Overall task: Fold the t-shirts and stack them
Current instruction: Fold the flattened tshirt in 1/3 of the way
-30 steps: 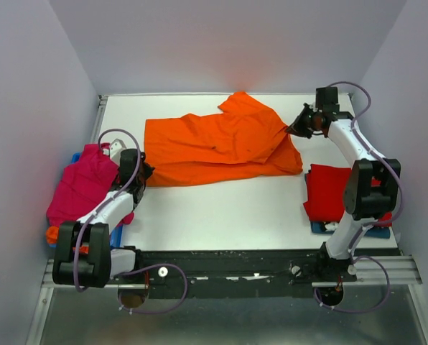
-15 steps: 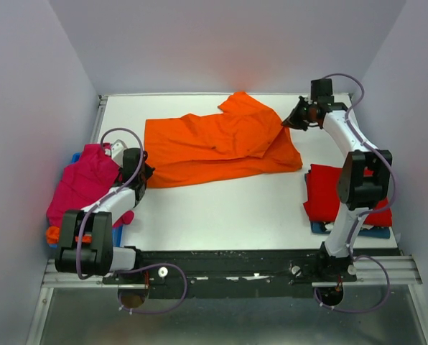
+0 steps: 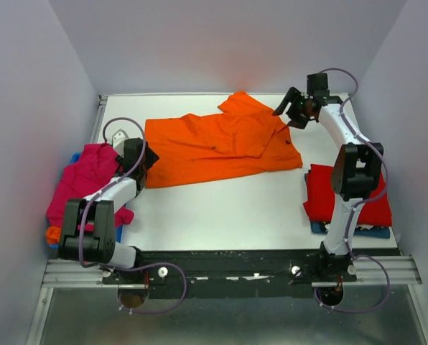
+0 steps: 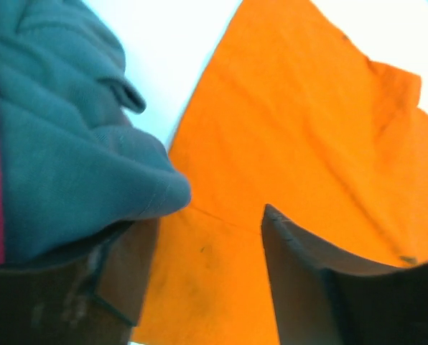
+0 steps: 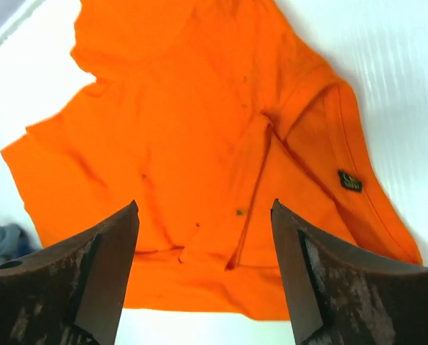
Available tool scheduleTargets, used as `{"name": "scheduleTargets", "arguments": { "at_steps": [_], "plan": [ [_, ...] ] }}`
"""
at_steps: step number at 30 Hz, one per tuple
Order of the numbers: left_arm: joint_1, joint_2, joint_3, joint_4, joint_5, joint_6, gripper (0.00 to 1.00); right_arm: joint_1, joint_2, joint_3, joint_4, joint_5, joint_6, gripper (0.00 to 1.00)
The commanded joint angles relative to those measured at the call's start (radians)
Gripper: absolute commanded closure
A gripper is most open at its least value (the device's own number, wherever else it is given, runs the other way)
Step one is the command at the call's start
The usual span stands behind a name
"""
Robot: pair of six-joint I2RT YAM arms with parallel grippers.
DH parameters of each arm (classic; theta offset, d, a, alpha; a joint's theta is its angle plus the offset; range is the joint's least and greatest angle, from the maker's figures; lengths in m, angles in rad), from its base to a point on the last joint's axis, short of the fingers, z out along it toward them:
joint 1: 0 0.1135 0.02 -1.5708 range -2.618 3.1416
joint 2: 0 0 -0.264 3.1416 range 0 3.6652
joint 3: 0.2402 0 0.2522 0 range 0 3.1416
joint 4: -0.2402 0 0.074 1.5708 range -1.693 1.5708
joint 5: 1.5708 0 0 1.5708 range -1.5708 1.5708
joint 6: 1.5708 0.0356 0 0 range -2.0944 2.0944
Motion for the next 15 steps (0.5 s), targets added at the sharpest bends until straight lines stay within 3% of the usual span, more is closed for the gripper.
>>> {"name": "scheduleTargets", "arguments": {
  "at_steps": [1, 4, 8, 15],
  "plan": [
    [-0.004, -0.081, 0.045, -0.031, -0.011, 0.056, 0.24, 0.007, -0.14, -0.165, 0.052, 0.034, 0.006, 0.18],
    [-0.01, -0.166, 0.044, -0.092, -0.033, 0.058, 0.24, 0.007, -0.314, -0.403, 0.169, 0.074, 0.046, 0.27],
    [-0.028, -0.276, 0.001, -0.195, -0.042, -0.048, 0.33, 0.007, -0.477, -0.672, 0.238, 0.158, 0.114, 0.4],
    [-0.117, -0.407, -0.157, -0.211, -0.069, -0.235, 0.45, 0.007, -0.567, -0.838, 0.224, 0.306, 0.224, 0.67]
  ]
}}
